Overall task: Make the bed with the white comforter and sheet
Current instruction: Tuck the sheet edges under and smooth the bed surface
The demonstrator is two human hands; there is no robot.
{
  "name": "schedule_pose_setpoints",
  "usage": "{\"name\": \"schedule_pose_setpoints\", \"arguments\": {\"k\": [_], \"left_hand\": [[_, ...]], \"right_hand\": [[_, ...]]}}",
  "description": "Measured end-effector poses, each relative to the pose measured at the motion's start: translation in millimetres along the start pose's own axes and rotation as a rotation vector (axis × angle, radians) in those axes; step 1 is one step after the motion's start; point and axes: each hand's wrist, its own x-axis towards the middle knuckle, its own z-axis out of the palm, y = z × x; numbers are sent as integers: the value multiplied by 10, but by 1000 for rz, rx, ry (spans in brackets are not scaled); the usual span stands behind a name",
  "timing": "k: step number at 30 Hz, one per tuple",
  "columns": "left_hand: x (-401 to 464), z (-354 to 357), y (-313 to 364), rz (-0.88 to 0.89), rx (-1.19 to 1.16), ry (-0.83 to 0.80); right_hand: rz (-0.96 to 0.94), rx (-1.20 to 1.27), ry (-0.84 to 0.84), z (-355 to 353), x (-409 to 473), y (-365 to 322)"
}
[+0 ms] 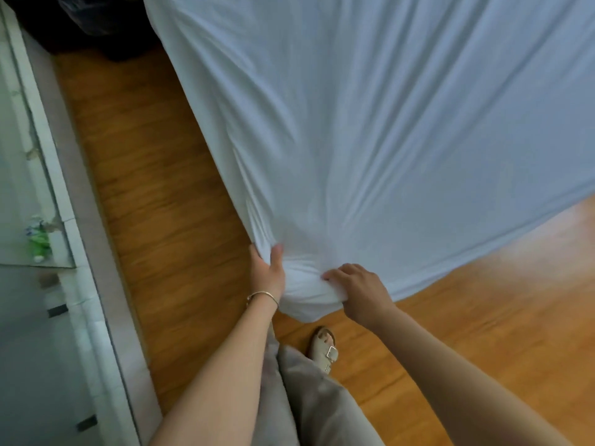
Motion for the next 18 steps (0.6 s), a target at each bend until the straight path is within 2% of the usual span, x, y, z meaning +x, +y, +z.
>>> {"name": "schedule_pose_setpoints", "arguments": {"k": [2,4,6,7,9,10,12,13,14,16,18], "left_hand": [[37,49,-2,-28,65,6],[22,70,29,114,214,56],[21,73,80,515,558,219],[29,138,137,735,719,229],[37,356,432,1020,864,95],[65,475,543,1060,915,22],[210,613,525,941,1074,-39],[299,601,368,869,1130,-27],[358,557,173,823,1138,-24],[424,466,-119,842,1105,9],[400,446,-165,820,1092,-3]], "right_hand": [[-6,-21,-38,-31,41,6],[-46,-42,-86,-52,53,113],[-82,-36,-184,-133,45,197],[-82,27,-206,-167,44,252],[-73,193,-117,-235,113,302],[-46,202,6,-206,159,340],[102,19,197,-20,187,404],[159,-85,223,136,118,381],[173,-124,179,329,-12,322],[127,-150,-2,639,-332,202],[121,-62,-223,723,-618,161]]}}
